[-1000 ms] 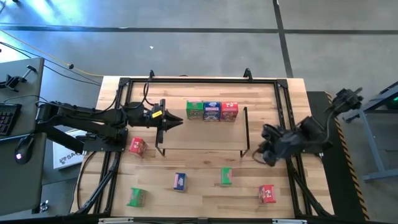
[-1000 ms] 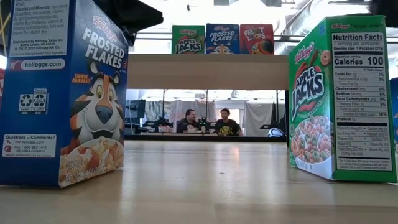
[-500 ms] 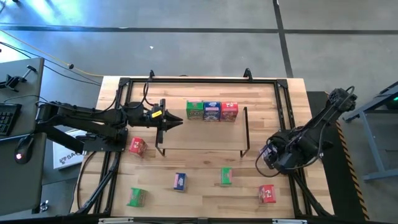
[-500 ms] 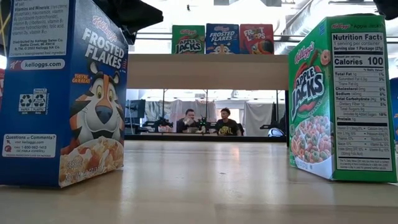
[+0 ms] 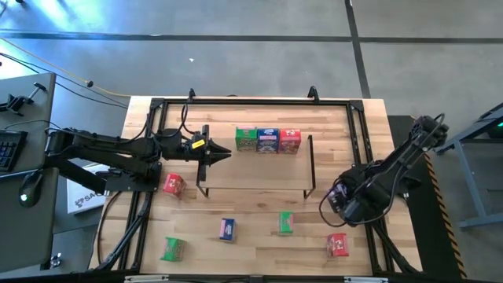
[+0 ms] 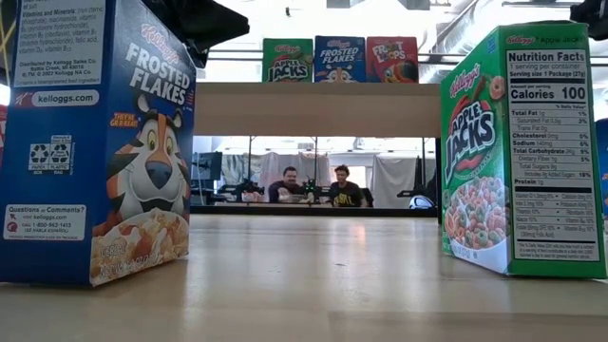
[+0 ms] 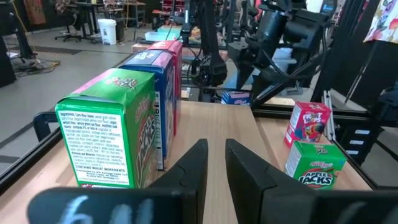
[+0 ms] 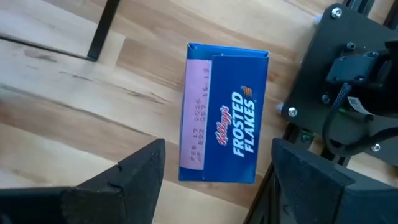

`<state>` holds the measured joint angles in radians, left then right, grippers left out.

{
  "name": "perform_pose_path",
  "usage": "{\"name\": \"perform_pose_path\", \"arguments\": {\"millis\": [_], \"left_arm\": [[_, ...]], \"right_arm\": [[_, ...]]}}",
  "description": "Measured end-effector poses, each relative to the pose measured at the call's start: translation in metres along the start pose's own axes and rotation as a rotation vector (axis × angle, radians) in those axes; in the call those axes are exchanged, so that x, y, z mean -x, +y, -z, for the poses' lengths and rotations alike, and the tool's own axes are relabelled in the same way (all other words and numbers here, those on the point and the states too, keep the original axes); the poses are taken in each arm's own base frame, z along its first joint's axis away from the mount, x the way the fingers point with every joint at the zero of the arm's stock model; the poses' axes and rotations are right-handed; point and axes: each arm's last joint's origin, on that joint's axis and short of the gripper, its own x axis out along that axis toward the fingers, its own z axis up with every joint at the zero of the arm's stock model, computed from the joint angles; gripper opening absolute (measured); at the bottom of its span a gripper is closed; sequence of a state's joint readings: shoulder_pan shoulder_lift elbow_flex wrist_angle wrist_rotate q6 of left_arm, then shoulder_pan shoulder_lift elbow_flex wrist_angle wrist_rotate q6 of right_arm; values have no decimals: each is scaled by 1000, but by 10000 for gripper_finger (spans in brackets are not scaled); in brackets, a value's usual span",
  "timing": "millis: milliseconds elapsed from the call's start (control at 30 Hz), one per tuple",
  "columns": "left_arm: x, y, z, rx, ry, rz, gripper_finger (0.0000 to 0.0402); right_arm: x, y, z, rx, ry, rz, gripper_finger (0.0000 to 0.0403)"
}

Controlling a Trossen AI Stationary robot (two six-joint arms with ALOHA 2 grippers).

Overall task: Stack cereal on shelf
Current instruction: Put the top blue cereal box on the shelf aligned with the other blue cereal box

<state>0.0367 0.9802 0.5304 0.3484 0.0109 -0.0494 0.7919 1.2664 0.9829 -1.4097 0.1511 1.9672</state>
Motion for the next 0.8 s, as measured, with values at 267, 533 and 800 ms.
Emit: {"name": "perform_pose_path", "arguments": {"millis": [267,533,800], "left_arm": [[0,0,0,2,0,0,46],[0,0,0,18,0,0,46],[0,0,0,29,0,0,46]], "right_arm": [[-13,15,8,-33,-36,47,270],[-23,26,13,-44,-62,46,252],[-25,29,10,-54,-86,54,184]]}}
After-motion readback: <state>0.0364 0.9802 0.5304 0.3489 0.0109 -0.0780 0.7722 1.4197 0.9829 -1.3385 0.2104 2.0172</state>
